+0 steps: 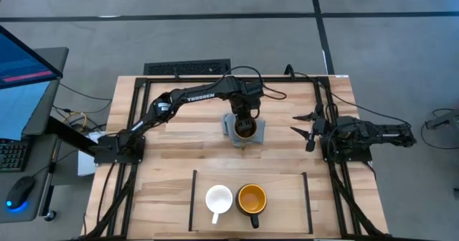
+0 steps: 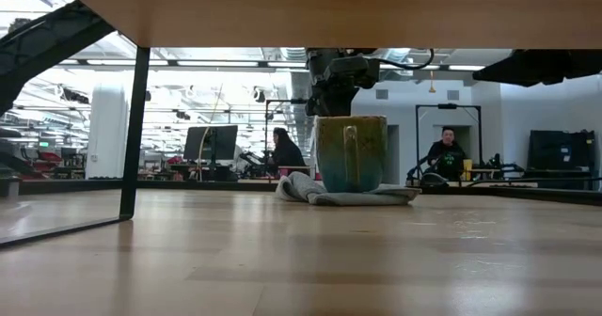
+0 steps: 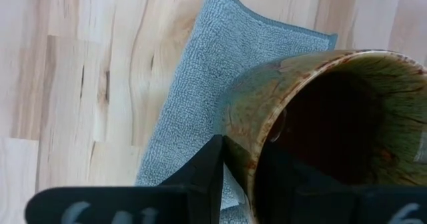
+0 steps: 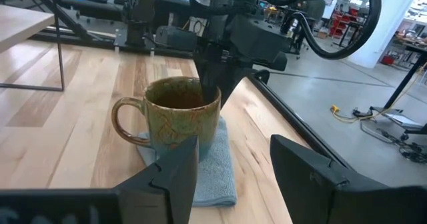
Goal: Stack small to large cups/mugs on shelf
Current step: Put the light brown mug on the shelf
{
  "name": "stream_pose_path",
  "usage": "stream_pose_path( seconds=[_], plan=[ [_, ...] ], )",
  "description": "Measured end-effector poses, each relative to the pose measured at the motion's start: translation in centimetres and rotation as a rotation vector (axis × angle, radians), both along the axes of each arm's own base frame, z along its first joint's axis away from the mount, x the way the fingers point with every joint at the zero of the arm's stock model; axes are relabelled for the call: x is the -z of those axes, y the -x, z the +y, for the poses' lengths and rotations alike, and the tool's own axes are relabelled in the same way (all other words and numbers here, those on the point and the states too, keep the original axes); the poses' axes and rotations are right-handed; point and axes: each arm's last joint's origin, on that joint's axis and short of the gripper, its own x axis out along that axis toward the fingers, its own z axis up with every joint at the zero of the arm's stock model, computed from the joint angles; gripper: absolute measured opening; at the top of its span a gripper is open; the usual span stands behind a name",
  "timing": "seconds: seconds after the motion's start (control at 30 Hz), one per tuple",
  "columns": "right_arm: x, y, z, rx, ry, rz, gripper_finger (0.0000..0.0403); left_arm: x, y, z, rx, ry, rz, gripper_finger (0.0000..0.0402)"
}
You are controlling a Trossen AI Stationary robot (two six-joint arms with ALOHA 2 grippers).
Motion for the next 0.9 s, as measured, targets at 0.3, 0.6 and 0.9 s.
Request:
stream_pose_path(
  seconds=[0.3, 0.6, 0.9],
  plan=[
    [0.00, 0.00, 0.00, 0.000, 0.000, 0.000, 0.0210, 0.02, 0.00, -0.16, 0.014, 0.038, -0.006, 0.0060],
    [0.00, 0.00, 0.00, 0.000, 0.000, 0.000, 0.0210, -0.15, 0.06, -0.17, 0.019, 0.042, -0.010, 0.0130],
    [0.00, 0.00, 0.00, 0.000, 0.000, 0.000, 0.0210, -0.14, 0.06, -0.17, 0.020, 0.041, -0.010, 0.0195]
  ],
)
